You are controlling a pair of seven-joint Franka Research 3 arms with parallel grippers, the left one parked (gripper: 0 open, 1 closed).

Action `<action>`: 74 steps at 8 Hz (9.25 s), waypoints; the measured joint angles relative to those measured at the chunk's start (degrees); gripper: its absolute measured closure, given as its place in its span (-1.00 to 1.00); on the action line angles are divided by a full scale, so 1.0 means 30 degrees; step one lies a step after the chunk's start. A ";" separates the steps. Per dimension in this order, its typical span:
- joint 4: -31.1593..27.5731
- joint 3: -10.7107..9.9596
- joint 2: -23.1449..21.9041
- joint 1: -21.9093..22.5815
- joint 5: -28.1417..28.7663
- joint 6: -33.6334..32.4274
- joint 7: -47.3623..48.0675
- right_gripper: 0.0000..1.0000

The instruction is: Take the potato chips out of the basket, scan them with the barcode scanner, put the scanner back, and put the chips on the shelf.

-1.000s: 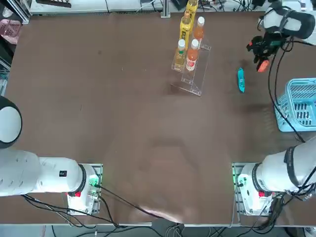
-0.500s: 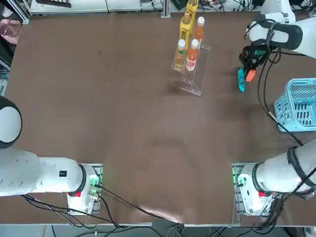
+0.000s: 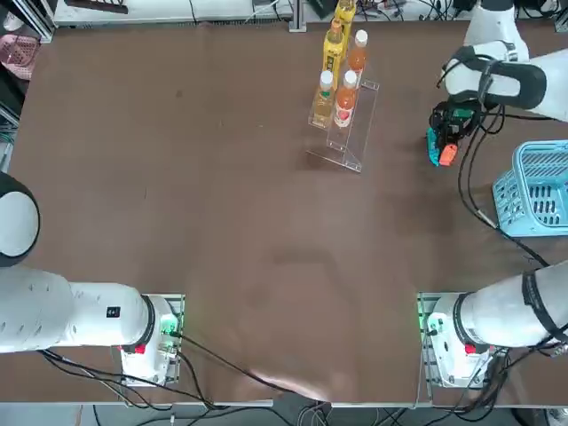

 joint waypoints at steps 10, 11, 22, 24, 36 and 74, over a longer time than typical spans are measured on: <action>-0.1808 -0.0129 -0.1219 0.1568 -0.0002 0.0040 0.2350 0.19; -0.1829 -0.0150 -0.1219 0.1565 -0.0002 0.0093 0.2352 0.19; 0.3587 -0.0622 0.0609 -0.1798 -0.1655 -0.1693 -0.3925 0.19; 0.6202 -0.0750 0.2699 -0.4144 -0.1874 -0.1756 -0.8095 0.19; 1.2757 -0.0736 1.0831 -0.9613 -0.1933 0.1124 -1.5949 0.19; 0.9561 0.0253 0.7931 0.0114 -0.0814 -0.1290 0.1460 -1.00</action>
